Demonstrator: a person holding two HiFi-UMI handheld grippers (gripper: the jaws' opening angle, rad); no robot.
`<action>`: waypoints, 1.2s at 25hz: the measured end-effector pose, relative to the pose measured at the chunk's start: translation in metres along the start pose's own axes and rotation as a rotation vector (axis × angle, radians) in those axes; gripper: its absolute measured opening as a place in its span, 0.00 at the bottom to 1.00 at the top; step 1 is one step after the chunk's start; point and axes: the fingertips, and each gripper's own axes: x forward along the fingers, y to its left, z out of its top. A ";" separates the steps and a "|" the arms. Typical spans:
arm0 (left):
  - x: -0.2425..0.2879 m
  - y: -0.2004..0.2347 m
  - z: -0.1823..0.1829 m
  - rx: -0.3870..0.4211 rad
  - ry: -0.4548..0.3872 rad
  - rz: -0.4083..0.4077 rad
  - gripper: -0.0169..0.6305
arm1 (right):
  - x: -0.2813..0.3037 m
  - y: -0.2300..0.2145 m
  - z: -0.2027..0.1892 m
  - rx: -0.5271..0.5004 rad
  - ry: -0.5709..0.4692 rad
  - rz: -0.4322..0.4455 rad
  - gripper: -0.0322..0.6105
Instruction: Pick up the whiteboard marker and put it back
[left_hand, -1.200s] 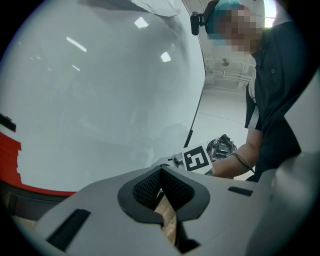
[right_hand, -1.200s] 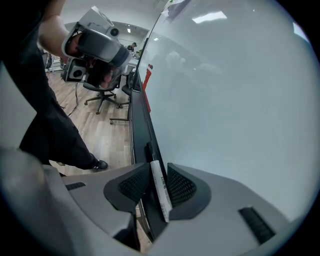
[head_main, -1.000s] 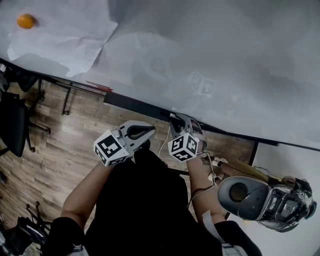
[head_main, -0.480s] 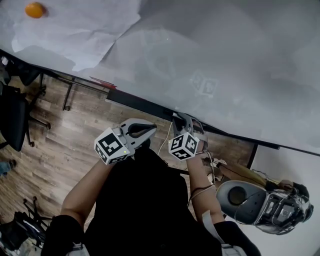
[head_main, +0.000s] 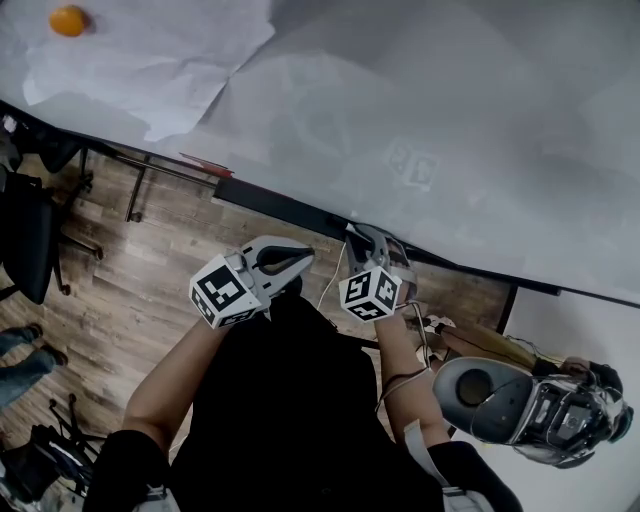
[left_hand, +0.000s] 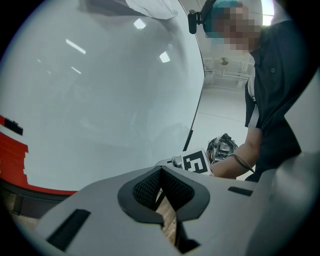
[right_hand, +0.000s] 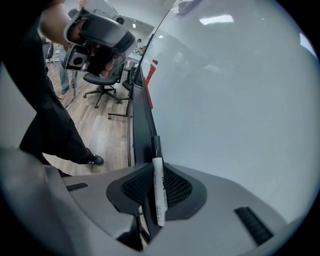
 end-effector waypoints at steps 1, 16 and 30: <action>-0.001 0.000 0.000 -0.002 0.000 0.001 0.04 | -0.001 0.000 0.001 0.006 -0.008 -0.004 0.16; -0.008 0.009 0.010 0.009 -0.016 0.024 0.04 | -0.046 -0.025 0.059 0.089 -0.265 -0.059 0.16; -0.023 0.004 0.070 0.092 -0.075 0.045 0.04 | -0.130 -0.044 0.126 0.221 -0.515 -0.069 0.16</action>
